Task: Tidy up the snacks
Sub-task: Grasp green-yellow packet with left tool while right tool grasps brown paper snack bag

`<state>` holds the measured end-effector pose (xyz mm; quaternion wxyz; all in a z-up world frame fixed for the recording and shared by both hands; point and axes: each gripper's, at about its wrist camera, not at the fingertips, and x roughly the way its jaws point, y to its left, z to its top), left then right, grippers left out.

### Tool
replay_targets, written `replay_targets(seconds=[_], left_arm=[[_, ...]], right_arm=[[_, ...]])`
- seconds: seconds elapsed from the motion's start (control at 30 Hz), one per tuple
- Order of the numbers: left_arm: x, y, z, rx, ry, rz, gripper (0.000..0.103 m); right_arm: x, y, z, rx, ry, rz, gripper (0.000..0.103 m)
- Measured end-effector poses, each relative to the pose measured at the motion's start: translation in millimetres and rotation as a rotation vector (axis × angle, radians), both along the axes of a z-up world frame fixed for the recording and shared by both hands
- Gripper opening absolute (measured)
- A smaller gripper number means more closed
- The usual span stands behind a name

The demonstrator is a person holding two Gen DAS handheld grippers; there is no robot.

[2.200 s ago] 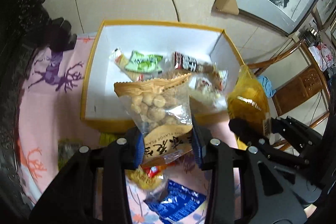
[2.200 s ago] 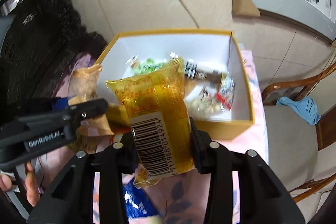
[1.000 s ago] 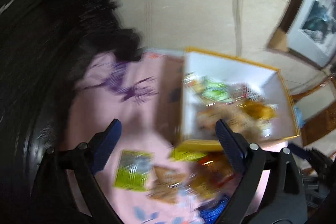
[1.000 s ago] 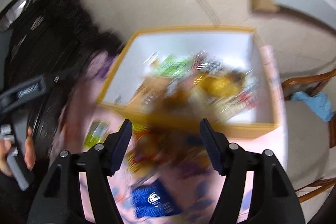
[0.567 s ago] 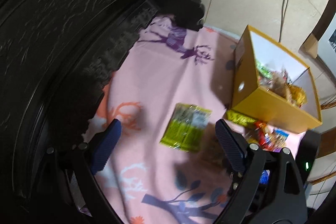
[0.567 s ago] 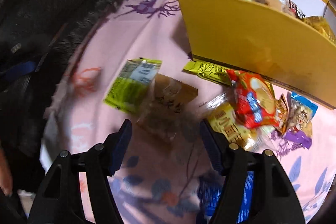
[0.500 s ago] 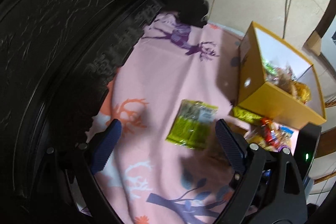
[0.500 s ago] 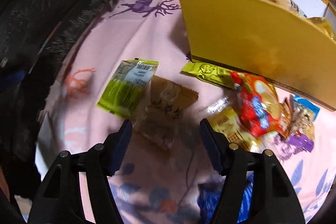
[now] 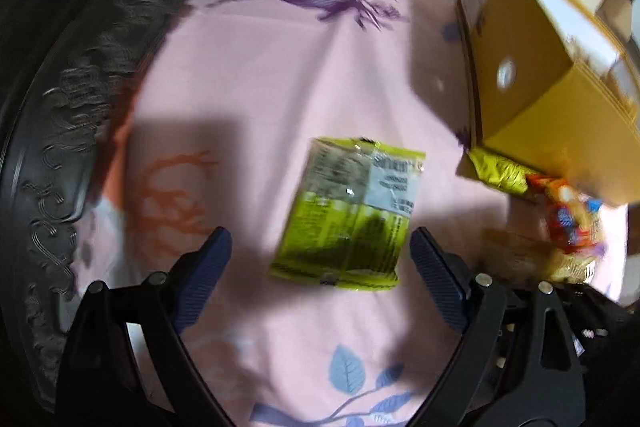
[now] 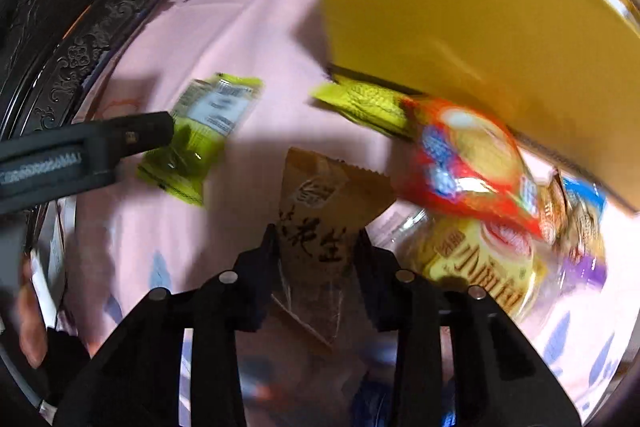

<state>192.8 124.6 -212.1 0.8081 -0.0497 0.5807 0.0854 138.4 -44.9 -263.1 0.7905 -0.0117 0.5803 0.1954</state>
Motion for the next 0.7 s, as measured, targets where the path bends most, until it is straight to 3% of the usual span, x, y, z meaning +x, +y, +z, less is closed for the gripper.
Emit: replay_targets(seconds=[0.2, 0.33, 0.43, 0.5, 0.7], left_arm=[[15.3, -12.8, -29.9, 0.028, 0.079, -0.049, 0.094], [17.4, -6.2, -34.9, -0.023, 0.047, -0.038, 0.093], [16.0, -8.0, -32.1, -0.015, 0.013, -0.058, 0.085], [12.2, -12.7, -29.3, -0.007, -0.001, -0.079, 0.074], [-6.4, -20.4, -24.8, -0.022, 0.001, -0.073, 0.066]], right_arm=[[-3.5, -15.0, -2.2, 0.028, 0.024, -0.036, 0.038], [-4.1, -13.2, -1.8, 0.025, 0.02, -0.041, 0.039], [-4.3, -14.2, -2.4, 0.023, 0.019, -0.04, 0.039], [-6.1, -13.1, -1.9, 0.018, 0.015, -0.037, 0.039], [-8.2, -14.5, 1.4, 0.031, 0.003, -0.049, 0.034]])
